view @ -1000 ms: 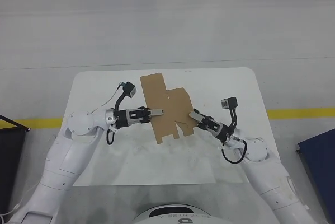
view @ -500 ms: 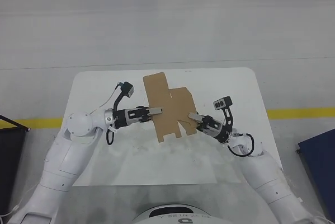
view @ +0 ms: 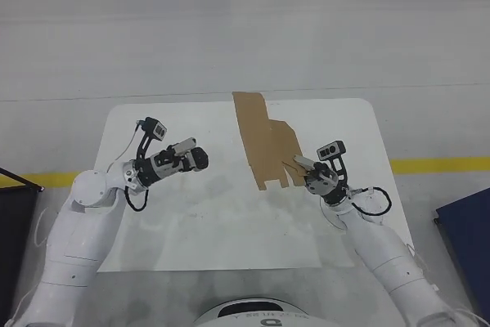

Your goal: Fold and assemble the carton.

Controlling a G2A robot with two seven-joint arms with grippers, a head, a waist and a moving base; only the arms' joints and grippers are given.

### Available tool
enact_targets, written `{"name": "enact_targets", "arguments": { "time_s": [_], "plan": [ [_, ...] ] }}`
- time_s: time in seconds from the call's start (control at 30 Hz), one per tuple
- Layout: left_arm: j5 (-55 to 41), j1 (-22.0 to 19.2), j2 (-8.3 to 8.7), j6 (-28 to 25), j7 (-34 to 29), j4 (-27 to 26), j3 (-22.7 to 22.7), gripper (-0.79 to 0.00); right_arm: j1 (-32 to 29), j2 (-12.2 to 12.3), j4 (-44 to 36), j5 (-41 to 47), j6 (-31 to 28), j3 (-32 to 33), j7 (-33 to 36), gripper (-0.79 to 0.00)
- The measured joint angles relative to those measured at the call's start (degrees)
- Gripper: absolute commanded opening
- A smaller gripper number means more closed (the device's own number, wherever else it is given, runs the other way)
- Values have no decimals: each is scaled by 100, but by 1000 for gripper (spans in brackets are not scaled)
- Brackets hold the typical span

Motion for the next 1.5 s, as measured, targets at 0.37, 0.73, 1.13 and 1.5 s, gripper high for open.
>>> {"name": "enact_targets", "arguments": {
  "time_s": [0.37,0.73,1.13,1.5],
  "plan": [
    [21,151,-5,-152,66,-80,96,0,107,-84,449,2250,4063,-377,-138,-785],
    [-753,186,-33,364,-14,124,204,0,74,-113,542,2905,5715,-407,-343,-785],
    [53,243,6,-321,480,-294,154,0,-60,-140,422,3588,6368,-383,-226,-785],
    [4625,693,-10,-1873,2514,-1505,476,-114,-321,-31,-73,5611,8114,-113,-1863,-785]
  ]
}}
